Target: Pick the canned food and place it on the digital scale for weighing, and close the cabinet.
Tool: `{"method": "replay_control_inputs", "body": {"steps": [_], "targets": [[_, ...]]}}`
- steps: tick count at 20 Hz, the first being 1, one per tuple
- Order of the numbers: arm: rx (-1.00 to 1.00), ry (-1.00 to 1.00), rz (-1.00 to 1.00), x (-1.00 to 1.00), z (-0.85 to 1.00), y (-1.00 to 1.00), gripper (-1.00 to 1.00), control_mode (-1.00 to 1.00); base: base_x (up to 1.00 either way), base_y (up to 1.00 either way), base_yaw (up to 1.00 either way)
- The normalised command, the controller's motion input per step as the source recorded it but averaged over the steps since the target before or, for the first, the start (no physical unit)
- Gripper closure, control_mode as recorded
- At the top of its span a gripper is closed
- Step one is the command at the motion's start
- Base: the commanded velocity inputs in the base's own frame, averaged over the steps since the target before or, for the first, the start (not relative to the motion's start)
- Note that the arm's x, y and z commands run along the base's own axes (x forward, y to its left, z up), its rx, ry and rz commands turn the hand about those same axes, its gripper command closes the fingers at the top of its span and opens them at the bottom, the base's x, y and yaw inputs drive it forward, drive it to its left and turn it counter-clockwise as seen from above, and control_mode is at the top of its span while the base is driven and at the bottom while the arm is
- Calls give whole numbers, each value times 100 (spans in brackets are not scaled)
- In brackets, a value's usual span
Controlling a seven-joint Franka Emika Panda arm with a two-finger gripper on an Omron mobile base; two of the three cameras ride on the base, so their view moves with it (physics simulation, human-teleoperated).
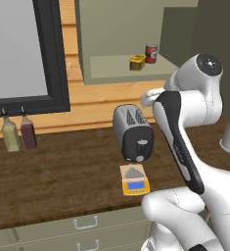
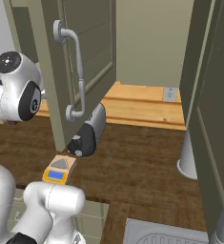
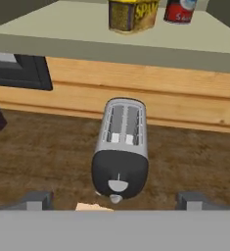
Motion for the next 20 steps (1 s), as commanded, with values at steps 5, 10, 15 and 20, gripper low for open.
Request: {"method": "replay_control_inputs", "body": {"steps": [5, 10, 15, 20], "targets": [[1, -5, -4, -2, 67, 14, -100, -100, 0, 0, 0], [0, -1, -9, 1, 46, 1, -100, -100, 0, 0, 0], [1, 0, -6, 21, 23, 13, -100, -100, 0, 0, 0], [6, -1, -7, 22, 3, 18, -100, -100, 0, 0, 0]]}}
